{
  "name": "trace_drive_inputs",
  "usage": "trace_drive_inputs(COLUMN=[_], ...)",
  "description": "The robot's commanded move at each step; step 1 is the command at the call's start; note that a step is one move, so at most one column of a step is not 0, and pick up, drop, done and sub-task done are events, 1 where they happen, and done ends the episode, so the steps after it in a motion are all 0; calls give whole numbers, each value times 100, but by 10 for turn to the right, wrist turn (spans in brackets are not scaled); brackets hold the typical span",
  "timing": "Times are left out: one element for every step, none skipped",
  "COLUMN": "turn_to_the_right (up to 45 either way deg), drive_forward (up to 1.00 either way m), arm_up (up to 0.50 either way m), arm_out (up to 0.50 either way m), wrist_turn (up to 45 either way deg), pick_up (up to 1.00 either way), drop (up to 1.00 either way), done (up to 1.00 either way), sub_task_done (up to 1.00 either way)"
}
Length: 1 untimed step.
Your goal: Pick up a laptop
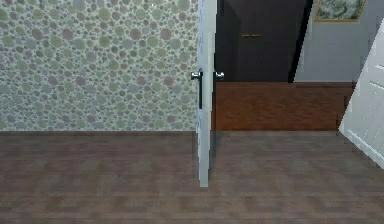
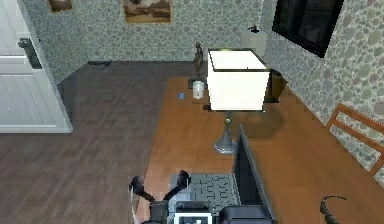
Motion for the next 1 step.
trace_drive_inputs(turn_to_the_right=[0], drive_forward=[0], arm_up=[-30], arm_out=[0], wrist_turn=[0], pick_up=[0], drop=[0], done=[0], sub_task_done=[0])
